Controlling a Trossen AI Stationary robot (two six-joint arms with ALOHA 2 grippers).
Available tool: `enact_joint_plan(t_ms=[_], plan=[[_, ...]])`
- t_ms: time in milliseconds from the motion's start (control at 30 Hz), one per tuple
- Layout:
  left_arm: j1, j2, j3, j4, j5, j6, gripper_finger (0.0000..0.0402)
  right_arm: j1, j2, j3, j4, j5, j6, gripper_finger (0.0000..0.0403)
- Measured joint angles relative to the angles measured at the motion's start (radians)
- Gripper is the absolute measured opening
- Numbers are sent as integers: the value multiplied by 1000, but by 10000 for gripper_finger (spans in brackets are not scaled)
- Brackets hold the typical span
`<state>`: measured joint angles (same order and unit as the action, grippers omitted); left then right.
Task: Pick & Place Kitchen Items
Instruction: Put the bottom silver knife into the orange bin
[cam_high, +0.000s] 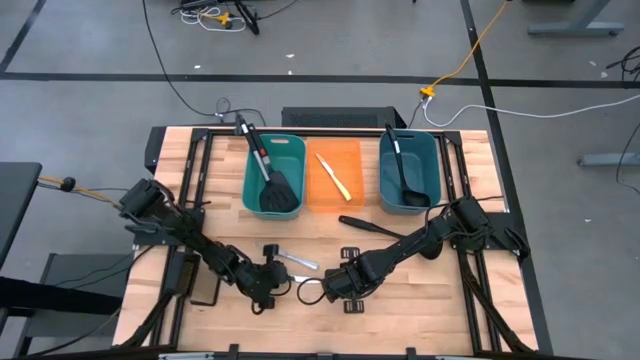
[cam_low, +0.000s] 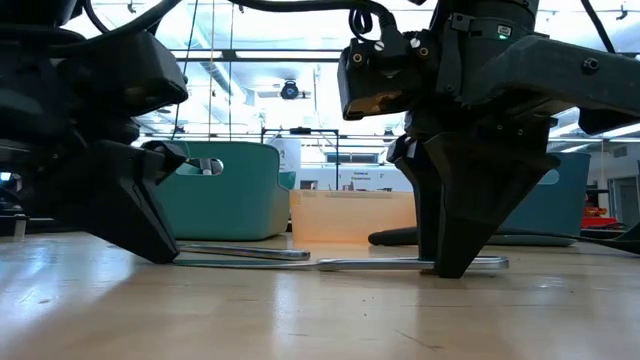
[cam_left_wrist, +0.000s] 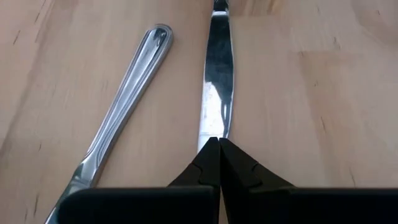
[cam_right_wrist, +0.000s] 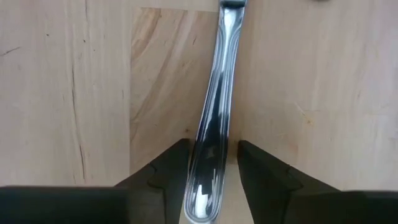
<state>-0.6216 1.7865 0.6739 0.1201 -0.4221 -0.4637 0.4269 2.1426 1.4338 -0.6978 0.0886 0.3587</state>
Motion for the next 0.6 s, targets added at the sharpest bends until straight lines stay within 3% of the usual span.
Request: enact_joint_plan(t_ms=[133,333,600], plan=[[0,4,-1,13,4,0,2,-5,0,0,1,-18,-6,136],[0,4,-3,21,12,-1,2,-8,-1,0,-3,-23,2,65],[-9,6,-5,35,2,8,9,-10,-2,0,-12,-53,14,66]])
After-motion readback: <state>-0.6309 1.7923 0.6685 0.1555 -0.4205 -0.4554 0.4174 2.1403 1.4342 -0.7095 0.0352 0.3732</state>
